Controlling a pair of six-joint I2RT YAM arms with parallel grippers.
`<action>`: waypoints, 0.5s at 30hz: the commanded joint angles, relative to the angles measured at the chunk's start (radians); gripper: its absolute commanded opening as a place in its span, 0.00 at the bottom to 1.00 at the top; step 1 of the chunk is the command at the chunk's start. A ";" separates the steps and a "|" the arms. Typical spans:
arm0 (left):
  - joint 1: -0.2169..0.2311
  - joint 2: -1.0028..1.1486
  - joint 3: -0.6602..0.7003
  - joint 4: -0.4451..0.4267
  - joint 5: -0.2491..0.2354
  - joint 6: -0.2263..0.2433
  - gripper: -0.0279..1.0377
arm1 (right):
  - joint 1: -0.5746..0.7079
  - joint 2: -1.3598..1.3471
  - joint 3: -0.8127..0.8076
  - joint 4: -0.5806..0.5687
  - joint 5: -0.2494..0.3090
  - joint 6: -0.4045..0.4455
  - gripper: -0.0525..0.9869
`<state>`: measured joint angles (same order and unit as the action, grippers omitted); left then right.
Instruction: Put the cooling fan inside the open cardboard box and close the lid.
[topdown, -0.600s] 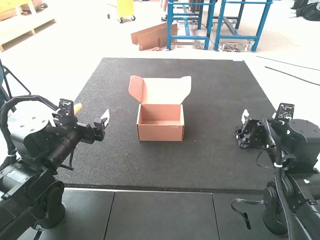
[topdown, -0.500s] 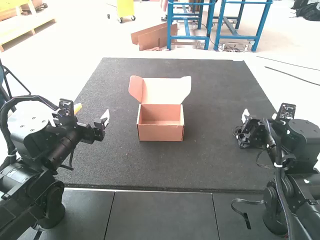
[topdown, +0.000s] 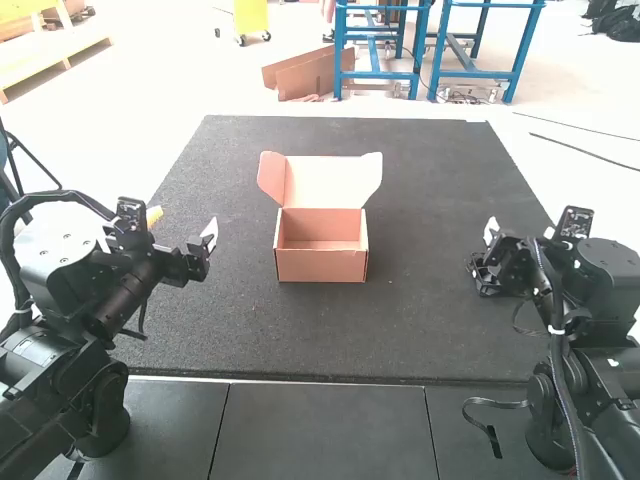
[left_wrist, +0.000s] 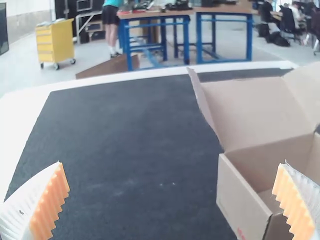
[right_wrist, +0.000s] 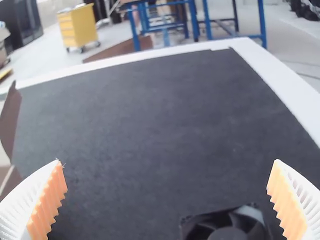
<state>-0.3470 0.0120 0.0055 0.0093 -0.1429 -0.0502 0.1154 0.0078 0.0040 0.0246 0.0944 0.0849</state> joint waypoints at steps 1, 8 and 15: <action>0.008 -0.014 -0.006 0.011 -0.009 -0.013 0.93 | -0.005 -0.006 -0.002 0.021 -0.015 0.012 0.93; 0.009 -0.012 -0.006 0.052 -0.014 -0.016 0.93 | -0.006 -0.006 -0.002 0.055 -0.019 0.015 0.93; 0.009 -0.012 0.004 0.173 -0.030 0.000 0.93 | -0.014 -0.008 0.017 0.187 -0.010 -0.017 0.93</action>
<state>-0.3470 0.0120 0.0055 0.1600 -0.1589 -0.0536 0.1154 0.0078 0.0040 0.1959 0.0830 0.0845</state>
